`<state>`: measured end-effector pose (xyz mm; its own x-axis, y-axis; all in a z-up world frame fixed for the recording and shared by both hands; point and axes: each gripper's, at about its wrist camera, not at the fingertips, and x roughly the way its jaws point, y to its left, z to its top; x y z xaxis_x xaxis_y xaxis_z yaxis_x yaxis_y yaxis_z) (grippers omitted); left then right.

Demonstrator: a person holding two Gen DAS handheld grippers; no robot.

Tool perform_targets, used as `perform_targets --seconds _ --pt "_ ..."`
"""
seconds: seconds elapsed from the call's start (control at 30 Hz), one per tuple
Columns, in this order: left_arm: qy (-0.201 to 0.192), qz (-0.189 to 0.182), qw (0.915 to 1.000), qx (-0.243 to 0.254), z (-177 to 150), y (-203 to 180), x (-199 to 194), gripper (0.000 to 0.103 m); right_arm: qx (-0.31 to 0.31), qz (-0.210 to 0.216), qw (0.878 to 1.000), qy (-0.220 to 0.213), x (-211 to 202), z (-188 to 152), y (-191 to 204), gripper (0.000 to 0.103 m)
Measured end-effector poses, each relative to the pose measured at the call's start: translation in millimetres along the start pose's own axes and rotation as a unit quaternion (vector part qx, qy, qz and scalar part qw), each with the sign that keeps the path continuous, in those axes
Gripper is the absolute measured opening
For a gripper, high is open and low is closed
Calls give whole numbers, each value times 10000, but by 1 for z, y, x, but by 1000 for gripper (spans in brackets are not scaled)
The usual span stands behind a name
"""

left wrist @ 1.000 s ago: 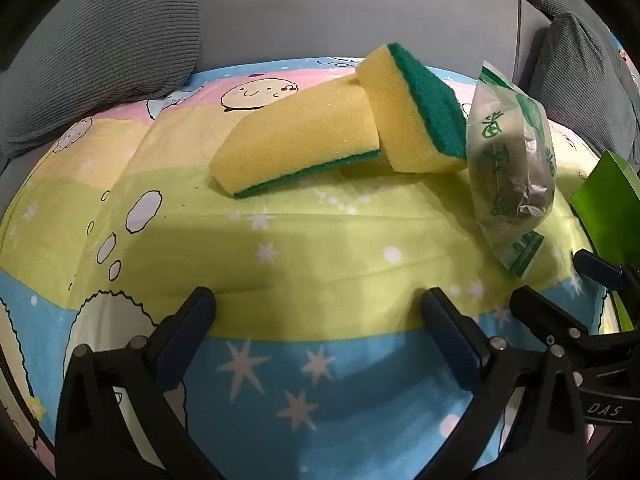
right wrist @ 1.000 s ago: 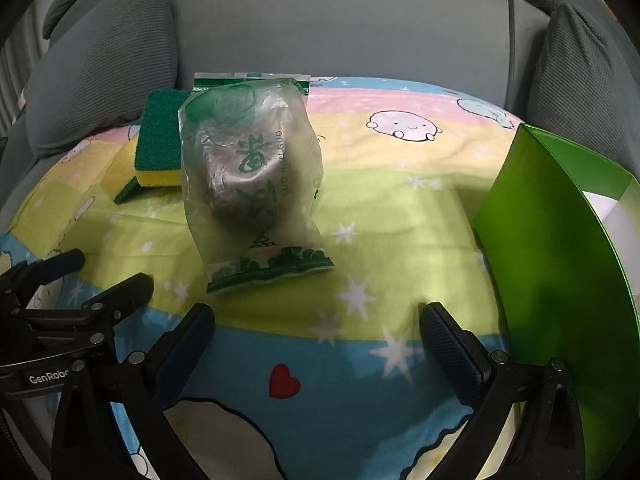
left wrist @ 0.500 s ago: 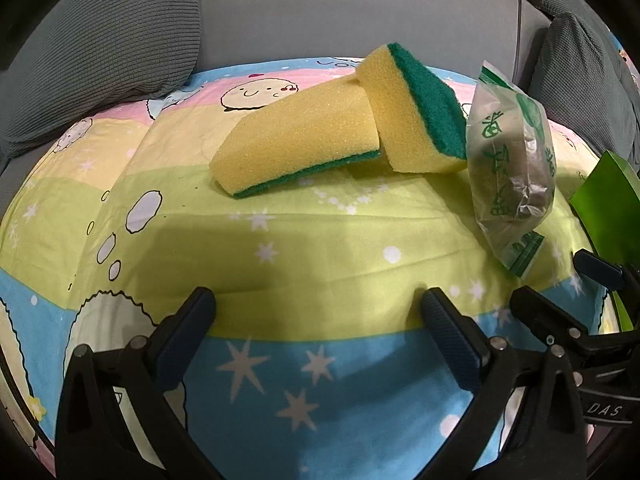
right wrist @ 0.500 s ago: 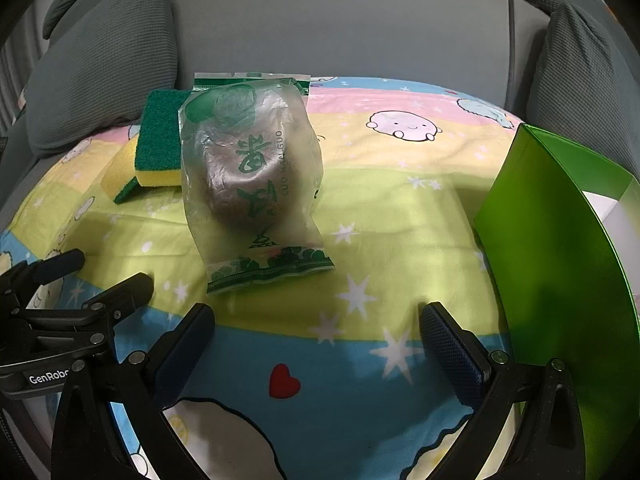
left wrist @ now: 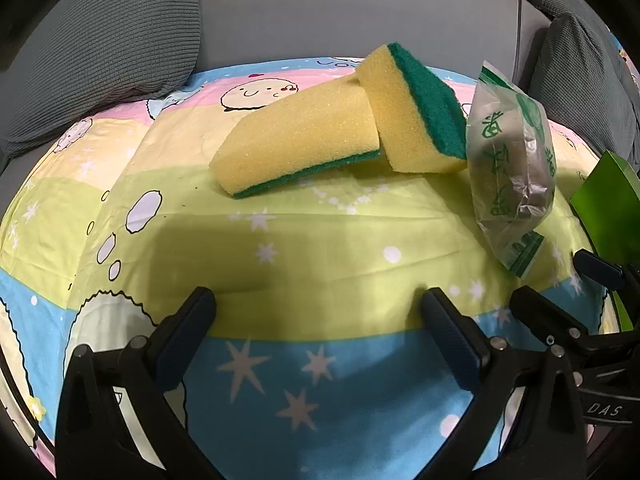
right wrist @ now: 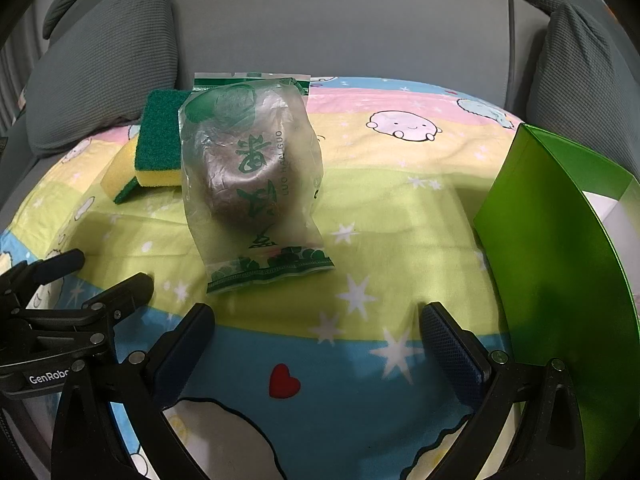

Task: Organize objects

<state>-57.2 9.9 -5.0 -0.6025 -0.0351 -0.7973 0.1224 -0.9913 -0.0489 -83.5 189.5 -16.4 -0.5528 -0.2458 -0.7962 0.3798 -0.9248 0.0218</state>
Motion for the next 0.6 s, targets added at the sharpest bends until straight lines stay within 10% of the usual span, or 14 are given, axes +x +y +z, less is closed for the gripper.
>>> perform_targets --seconds 0.6 --pt "-1 -1 10000 -4 0 -1 -1 102 0 1 10000 -1 0 0 0 103"
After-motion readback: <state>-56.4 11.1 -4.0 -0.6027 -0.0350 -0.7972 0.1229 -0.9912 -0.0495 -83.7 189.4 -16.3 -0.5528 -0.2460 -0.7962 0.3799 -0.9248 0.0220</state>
